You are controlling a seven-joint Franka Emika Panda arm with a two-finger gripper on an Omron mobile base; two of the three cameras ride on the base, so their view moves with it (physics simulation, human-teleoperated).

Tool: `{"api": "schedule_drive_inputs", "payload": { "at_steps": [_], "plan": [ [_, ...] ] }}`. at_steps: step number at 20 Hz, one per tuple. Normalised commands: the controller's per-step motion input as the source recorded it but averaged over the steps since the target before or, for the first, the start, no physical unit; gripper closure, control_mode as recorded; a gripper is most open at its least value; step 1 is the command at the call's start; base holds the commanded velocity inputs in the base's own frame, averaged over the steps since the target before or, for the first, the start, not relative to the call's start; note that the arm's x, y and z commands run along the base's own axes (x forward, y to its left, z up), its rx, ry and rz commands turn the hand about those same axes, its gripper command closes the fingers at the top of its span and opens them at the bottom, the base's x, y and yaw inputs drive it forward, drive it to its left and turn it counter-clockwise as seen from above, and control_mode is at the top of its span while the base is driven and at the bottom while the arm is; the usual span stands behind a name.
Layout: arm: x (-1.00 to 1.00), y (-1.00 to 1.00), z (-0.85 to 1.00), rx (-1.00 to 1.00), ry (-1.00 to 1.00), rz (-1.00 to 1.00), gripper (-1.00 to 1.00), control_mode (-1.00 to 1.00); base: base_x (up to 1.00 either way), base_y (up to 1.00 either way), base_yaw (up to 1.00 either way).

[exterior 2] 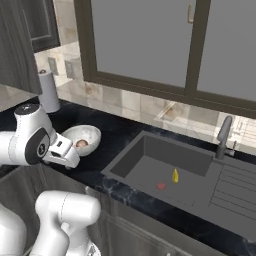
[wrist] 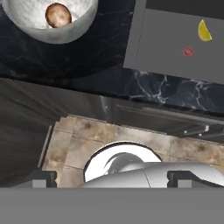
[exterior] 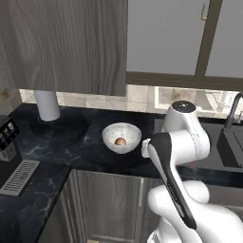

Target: Pick the mushrooms from the cabinet and place them in one bowl. Pick the lemon wedge from the sink and place it in the other bowl.

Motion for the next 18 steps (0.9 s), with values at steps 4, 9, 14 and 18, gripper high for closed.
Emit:
{"api": "schedule_drive_inputs", "payload": {
  "at_steps": [4, 9, 14, 18],
  "plan": [
    [0.00, 0.00, 0.00, 0.00, 0.00, 0.00, -1.00, 1.00, -0.34, 0.09, 0.05],
    [0.00, 0.00, 0.00, 0.00, 0.00, 0.00, -1.00, 1.00, -0.02, 0.16, 0.27],
    [0.00, 0.00, 0.00, 0.00, 0.00, 0.00, -1.00, 1.00, 0.03, 0.08, 0.45],
    [0.00, 0.00, 0.00, 0.00, 0.00, 0.00, -1.00, 1.00, 0.07, 0.08, 0.47]
  ]
}}
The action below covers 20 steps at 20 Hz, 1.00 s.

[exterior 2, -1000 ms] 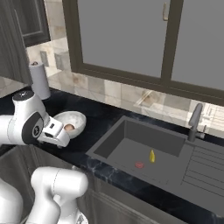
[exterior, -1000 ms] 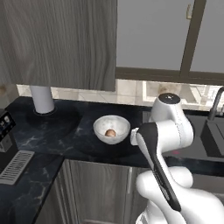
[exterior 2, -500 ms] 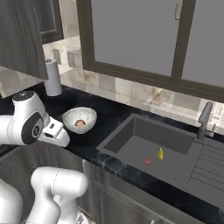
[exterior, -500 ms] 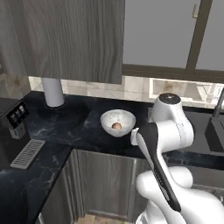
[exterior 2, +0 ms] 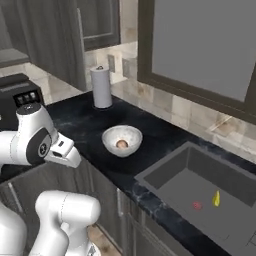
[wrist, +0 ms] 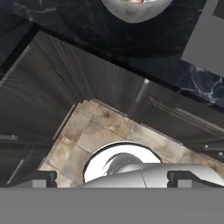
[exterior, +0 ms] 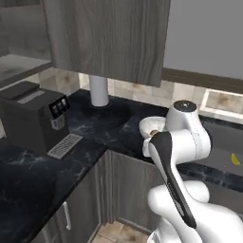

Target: Pick the mushrooms from the cabinet and place them in one bowl. Pick the lemon wedge from the sink and place it in the other bowl.

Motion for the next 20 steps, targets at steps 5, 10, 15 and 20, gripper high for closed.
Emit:
{"api": "schedule_drive_inputs", "payload": {
  "at_steps": [5, 10, 15, 20],
  "plan": [
    [0.00, 0.00, 0.00, 0.00, 0.00, 0.00, -1.00, 1.00, 0.07, 0.00, 0.50],
    [0.00, 0.00, 0.00, 0.00, 0.00, 0.00, -1.00, 1.00, 0.00, 0.00, 0.50],
    [0.00, 0.00, 0.00, 0.00, 0.00, 0.00, -1.00, 1.00, 0.15, 0.00, 0.50],
    [0.00, 0.00, 0.00, 0.00, 0.00, 0.00, -1.00, 1.00, 0.24, 0.00, 0.50]
  ]
}}
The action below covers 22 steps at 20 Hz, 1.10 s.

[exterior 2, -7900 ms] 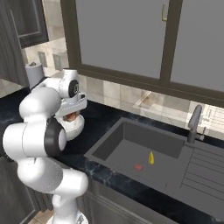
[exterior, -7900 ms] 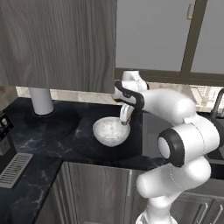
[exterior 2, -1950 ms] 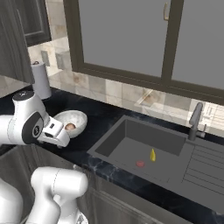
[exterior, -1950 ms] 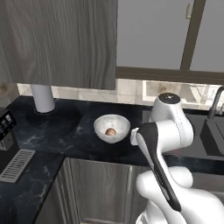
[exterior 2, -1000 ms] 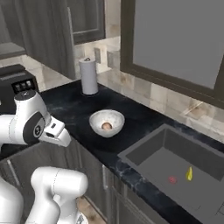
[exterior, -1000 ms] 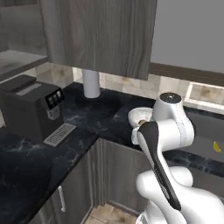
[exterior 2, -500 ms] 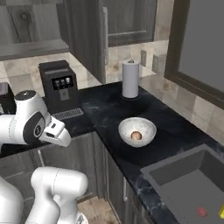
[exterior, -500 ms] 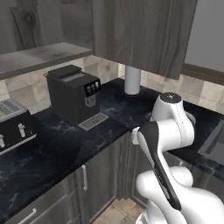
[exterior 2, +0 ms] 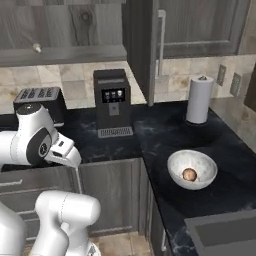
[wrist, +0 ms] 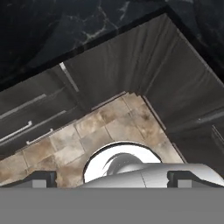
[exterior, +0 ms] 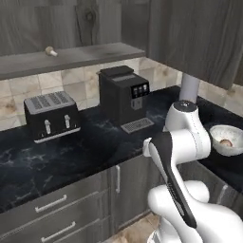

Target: Pick the mushrooms from the cabinet and place them in one bowl. Pick the lemon wedge from the sink and place it in the other bowl.

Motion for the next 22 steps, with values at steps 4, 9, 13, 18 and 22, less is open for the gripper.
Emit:
{"api": "schedule_drive_inputs", "payload": {
  "at_steps": [4, 9, 13, 18, 22],
  "plan": [
    [0.00, 0.00, 0.00, 0.00, 0.00, 0.00, -1.00, 1.00, 0.14, 0.00, 0.50],
    [0.00, 0.00, 0.00, 0.00, 0.00, 0.00, -1.00, 1.00, 0.00, 0.00, 0.50],
    [0.00, 0.00, 0.00, 0.00, 0.00, 0.00, -1.00, 1.00, 0.41, -0.01, 0.37],
    [0.00, 0.00, 0.00, 0.00, 0.00, 0.00, -1.00, 1.00, 0.20, 0.05, 0.04],
    [0.00, 0.00, 0.00, 0.00, 0.00, 0.00, -1.00, 1.00, 0.00, 0.00, 0.00]
  ]
}}
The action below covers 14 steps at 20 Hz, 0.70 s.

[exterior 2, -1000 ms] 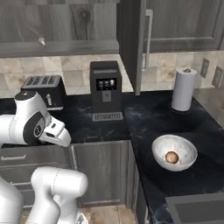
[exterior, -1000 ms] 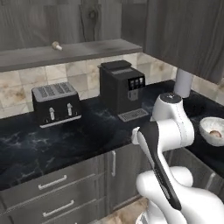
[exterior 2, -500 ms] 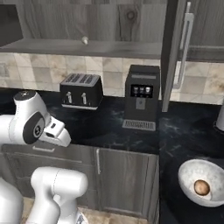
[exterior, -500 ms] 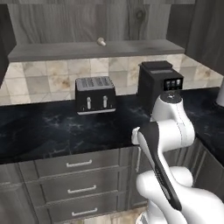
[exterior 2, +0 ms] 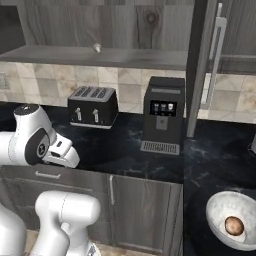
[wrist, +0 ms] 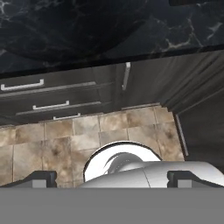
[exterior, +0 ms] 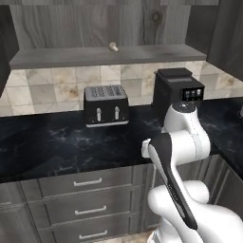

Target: Pick the mushrooms from the cabinet and place them in one bowl. Pick the lemon wedge from the sink and place it in the other bowl.

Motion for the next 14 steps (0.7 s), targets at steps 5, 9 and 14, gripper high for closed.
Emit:
{"api": "schedule_drive_inputs", "payload": {
  "at_steps": [5, 9, 14],
  "plan": [
    [0.00, 0.00, 0.00, 0.00, 0.00, 0.00, -1.00, 1.00, 0.45, -0.04, 0.02],
    [0.00, 0.00, 0.00, 0.00, 0.00, 0.00, -1.00, 1.00, 0.34, 0.30, 0.01],
    [0.00, 0.00, 0.00, 0.00, 0.00, 0.00, -1.00, 1.00, 0.41, 0.57, -0.02]
  ]
}}
